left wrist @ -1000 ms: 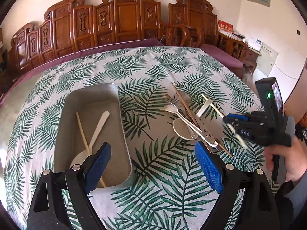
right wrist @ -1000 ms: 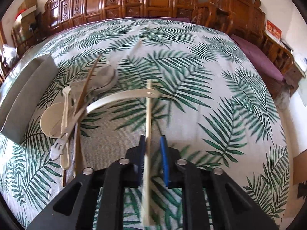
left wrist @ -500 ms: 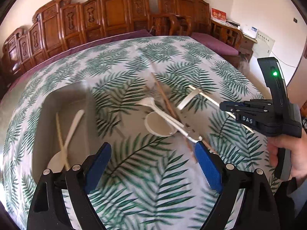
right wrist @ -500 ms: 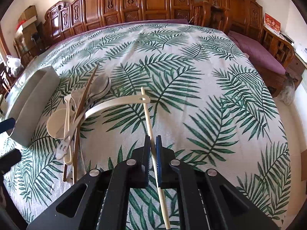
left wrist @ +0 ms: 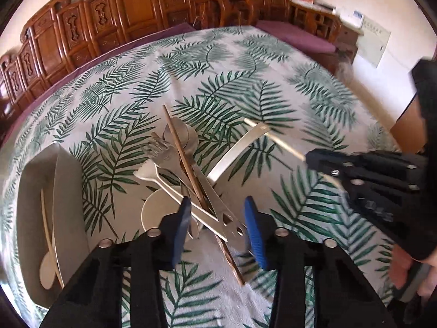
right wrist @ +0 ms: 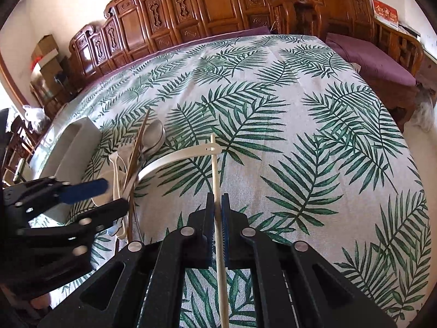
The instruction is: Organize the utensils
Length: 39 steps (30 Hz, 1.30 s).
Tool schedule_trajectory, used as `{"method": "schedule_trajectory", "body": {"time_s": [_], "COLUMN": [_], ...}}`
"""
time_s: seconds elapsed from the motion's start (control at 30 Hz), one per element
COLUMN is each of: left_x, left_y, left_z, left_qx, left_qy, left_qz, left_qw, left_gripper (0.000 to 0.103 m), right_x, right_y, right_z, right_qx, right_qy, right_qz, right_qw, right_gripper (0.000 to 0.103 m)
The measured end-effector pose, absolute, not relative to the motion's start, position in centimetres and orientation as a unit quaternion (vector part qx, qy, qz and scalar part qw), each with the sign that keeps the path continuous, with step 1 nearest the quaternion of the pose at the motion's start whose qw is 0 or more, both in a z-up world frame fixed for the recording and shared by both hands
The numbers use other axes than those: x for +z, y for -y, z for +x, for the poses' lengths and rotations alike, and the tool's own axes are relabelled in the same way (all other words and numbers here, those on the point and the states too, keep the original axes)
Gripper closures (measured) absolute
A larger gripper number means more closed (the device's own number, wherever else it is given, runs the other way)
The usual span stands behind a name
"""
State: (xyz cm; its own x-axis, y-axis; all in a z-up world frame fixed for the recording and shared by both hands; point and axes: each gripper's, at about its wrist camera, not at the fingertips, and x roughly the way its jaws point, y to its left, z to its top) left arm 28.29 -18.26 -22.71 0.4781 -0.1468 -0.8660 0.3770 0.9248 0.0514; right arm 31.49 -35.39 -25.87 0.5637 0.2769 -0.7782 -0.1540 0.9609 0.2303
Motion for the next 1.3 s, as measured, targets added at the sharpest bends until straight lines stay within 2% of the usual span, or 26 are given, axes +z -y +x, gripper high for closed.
{"method": "schedule_trajectory", "body": {"time_s": [0.13,0.3,0.93,1.3], "left_x": [-23.4,-22.9,-21.0,-22.7], "left_y": [18.7,18.0,14.9,14.9], "left_z": [28.5,28.3,27.8,26.5], "left_qx": [-0.134,-0.135,-0.16,-0.163], "left_qy": [-0.491,-0.487,-0.483,-0.493], "left_qz": [0.15,0.158,0.118,0.133], "left_qw": [0.848,0.848,0.853,0.844], "left_gripper": [0.069,0.09,0.094,0.093], "right_x": [-25.8,-25.8,-27.4,-27.6], "right_y": [35.7,36.0,34.7,34.4], "right_z": [31.4,31.4,32.2,32.8], "right_qx": [0.124,0.12,0.083,0.083], "right_qy": [-0.449,-0.45,-0.463,-0.46], "right_qz": [0.072,0.075,-0.003,-0.01], "right_qw": [0.882,0.882,0.882,0.884], "right_gripper": [0.097,0.097,0.095,0.09]}}
